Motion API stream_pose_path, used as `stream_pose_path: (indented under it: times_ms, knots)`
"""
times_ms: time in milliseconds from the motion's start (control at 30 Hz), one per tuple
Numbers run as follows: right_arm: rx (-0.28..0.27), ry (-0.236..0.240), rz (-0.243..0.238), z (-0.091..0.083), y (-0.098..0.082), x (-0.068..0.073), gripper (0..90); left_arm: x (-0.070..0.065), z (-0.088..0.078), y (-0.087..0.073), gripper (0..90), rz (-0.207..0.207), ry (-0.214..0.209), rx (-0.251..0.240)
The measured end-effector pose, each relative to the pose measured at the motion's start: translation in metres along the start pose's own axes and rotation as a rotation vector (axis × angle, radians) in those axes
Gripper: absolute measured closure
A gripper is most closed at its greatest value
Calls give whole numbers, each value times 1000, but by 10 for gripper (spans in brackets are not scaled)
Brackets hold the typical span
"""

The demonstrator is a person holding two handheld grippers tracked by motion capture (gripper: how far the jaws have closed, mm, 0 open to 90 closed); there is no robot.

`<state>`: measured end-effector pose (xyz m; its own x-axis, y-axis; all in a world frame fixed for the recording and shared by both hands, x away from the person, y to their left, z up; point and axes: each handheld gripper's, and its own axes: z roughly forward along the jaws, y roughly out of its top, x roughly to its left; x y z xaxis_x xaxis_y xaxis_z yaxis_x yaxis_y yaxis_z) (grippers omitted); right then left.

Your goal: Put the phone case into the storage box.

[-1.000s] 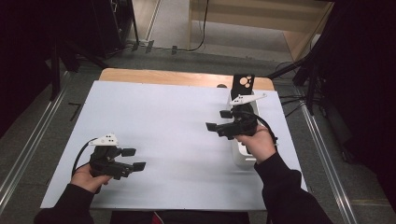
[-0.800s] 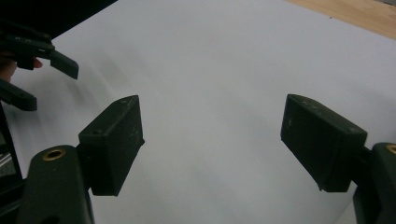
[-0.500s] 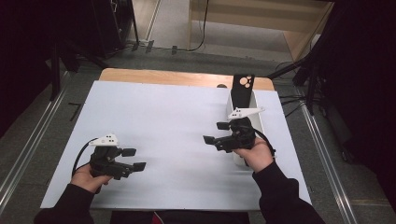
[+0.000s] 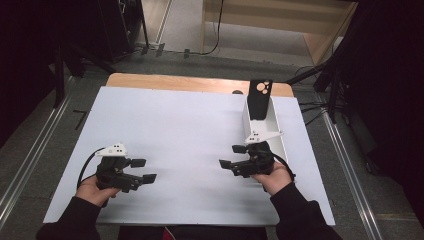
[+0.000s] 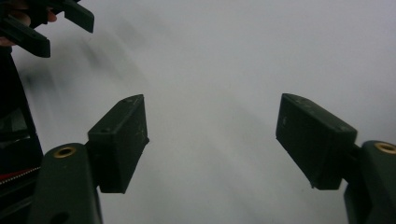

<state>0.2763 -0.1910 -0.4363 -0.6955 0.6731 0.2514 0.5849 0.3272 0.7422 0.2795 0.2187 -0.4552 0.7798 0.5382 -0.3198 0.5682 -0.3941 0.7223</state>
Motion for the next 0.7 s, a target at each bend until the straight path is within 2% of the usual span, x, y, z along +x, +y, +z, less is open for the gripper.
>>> stream_pose_path:
  times_ms: [100,533,700]
  knots:
    - [6,22,10,-2,-6,0,253,0,0,0,226,-3,0,-2]
    - [2,34,1,-16,-32,4,253,-1,0,0,225,0,-3,-2]
    - [17,37,18,-20,-41,9,253,-1,1,0,225,3,-6,5]
